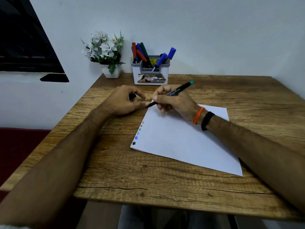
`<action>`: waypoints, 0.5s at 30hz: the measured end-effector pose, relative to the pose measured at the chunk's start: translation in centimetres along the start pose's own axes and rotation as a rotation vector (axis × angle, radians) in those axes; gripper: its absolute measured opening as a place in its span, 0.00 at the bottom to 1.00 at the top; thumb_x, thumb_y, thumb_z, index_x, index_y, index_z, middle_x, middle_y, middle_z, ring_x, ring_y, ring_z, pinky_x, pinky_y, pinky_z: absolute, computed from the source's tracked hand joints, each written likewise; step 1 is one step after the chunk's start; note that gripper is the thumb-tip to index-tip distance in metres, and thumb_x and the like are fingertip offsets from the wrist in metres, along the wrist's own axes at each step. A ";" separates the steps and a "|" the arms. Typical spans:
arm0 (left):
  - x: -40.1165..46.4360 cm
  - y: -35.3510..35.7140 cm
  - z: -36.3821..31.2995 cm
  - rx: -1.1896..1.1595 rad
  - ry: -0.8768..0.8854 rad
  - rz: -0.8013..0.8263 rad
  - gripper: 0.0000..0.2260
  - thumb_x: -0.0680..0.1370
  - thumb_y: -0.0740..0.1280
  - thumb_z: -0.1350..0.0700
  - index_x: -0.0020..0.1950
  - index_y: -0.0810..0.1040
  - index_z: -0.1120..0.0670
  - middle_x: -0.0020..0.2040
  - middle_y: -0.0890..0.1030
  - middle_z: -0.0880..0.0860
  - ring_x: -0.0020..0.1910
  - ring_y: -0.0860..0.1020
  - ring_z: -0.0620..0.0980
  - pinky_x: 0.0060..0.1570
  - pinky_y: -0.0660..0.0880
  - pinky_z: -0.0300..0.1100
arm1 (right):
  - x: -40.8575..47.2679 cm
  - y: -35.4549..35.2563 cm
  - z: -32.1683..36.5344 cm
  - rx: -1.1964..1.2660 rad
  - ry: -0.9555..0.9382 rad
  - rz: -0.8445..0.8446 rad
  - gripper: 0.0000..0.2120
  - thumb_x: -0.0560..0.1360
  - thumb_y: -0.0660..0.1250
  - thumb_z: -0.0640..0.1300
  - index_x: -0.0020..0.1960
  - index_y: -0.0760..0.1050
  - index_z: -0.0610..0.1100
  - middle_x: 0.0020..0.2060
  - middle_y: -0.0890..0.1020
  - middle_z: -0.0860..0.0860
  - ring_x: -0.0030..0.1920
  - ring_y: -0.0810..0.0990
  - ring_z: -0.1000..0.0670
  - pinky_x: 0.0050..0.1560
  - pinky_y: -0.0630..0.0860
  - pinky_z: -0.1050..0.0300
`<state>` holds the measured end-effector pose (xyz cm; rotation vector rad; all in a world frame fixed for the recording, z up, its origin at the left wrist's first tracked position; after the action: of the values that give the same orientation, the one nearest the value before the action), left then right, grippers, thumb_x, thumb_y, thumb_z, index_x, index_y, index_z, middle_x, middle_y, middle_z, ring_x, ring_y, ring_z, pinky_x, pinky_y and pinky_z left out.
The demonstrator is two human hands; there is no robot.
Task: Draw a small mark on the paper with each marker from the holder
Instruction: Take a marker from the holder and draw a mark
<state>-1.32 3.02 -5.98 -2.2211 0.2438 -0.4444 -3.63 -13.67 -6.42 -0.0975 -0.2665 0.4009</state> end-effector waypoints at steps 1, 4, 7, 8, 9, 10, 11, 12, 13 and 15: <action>0.0 0.0 0.0 -0.011 0.000 0.009 0.11 0.71 0.75 0.48 0.51 0.82 0.48 0.30 0.76 0.44 0.27 0.71 0.39 0.33 0.69 0.37 | 0.0 0.4 0.1 -0.002 0.004 0.025 0.03 0.77 0.68 0.36 0.48 0.80 0.36 0.34 0.81 0.38 0.28 0.78 0.50 0.29 0.76 0.59; 0.0 0.3 0.1 -0.030 0.021 0.042 0.10 0.71 0.75 0.50 0.50 0.82 0.48 0.30 0.77 0.48 0.29 0.72 0.43 0.36 0.71 0.39 | -0.2 1.2 0.2 0.013 0.013 0.078 0.05 0.77 0.66 0.34 0.48 0.80 0.33 0.33 0.83 0.40 0.28 0.82 0.50 0.26 0.76 0.61; 0.0 0.7 0.2 0.005 0.029 0.086 0.12 0.69 0.74 0.51 0.52 0.82 0.49 0.30 0.77 0.49 0.31 0.74 0.44 0.39 0.73 0.40 | -0.5 1.7 -0.4 -0.016 0.027 0.116 0.05 0.77 0.68 0.35 0.48 0.80 0.32 0.34 0.83 0.43 0.30 0.83 0.49 0.28 0.77 0.61; 0.0 0.8 0.3 0.019 0.024 0.096 0.13 0.69 0.75 0.52 0.52 0.82 0.49 0.29 0.76 0.47 0.30 0.73 0.43 0.38 0.72 0.40 | -0.6 1.8 -0.6 -0.031 0.032 0.129 0.06 0.76 0.68 0.35 0.48 0.80 0.32 0.34 0.83 0.43 0.31 0.83 0.49 0.29 0.77 0.61; 0.0 0.8 0.2 0.026 0.018 0.101 0.13 0.68 0.76 0.53 0.52 0.82 0.49 0.29 0.76 0.46 0.29 0.72 0.42 0.38 0.71 0.39 | -0.7 1.9 -0.7 -0.050 0.034 0.142 0.06 0.76 0.68 0.35 0.49 0.80 0.32 0.34 0.83 0.43 0.31 0.83 0.49 0.30 0.78 0.61; 0.0 0.8 0.2 0.023 0.015 0.101 0.14 0.68 0.76 0.53 0.52 0.82 0.49 0.29 0.75 0.46 0.28 0.71 0.41 0.37 0.71 0.38 | -0.7 1.8 -0.8 -0.073 0.034 0.151 0.06 0.76 0.68 0.35 0.49 0.80 0.32 0.34 0.83 0.43 0.32 0.82 0.50 0.30 0.77 0.61; 0.0 0.8 0.2 0.015 0.012 0.100 0.14 0.68 0.77 0.52 0.52 0.82 0.49 0.29 0.75 0.46 0.28 0.70 0.41 0.37 0.70 0.38 | -0.8 1.8 -0.9 -0.098 0.034 0.155 0.05 0.76 0.68 0.34 0.49 0.81 0.33 0.34 0.83 0.43 0.32 0.82 0.50 0.30 0.77 0.61; -0.1 0.8 0.2 0.007 0.006 0.099 0.15 0.67 0.77 0.51 0.52 0.82 0.49 0.30 0.75 0.47 0.27 0.70 0.41 0.37 0.70 0.38 | -0.7 1.8 -0.9 -0.122 0.035 0.152 0.05 0.76 0.67 0.33 0.48 0.81 0.33 0.34 0.83 0.43 0.31 0.82 0.50 0.30 0.77 0.61; -0.1 0.8 0.2 -0.001 0.000 0.100 0.15 0.67 0.77 0.50 0.52 0.82 0.48 0.30 0.75 0.46 0.27 0.70 0.40 0.37 0.70 0.38 | -0.7 1.8 -0.9 -0.141 0.037 0.142 0.05 0.76 0.67 0.33 0.48 0.81 0.33 0.33 0.83 0.43 0.31 0.82 0.50 0.29 0.77 0.61; -0.1 0.8 0.3 -0.020 -0.012 0.102 0.17 0.66 0.77 0.48 0.52 0.82 0.48 0.30 0.75 0.46 0.27 0.70 0.40 0.37 0.70 0.39 | -0.7 1.8 -0.9 -0.164 0.042 0.123 0.05 0.76 0.66 0.32 0.46 0.81 0.32 0.32 0.83 0.43 0.29 0.81 0.51 0.28 0.76 0.61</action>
<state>-1.32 2.76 -6.83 -2.2184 0.3546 -0.3750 -4.67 -12.34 -7.74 -0.2839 -0.2529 0.4978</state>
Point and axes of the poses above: each hand's wrist, its own x-axis towards the middle knuckle, its own y-axis out of the palm, z = x × y, the point moved 6 cm from there along x, towards the middle knuckle
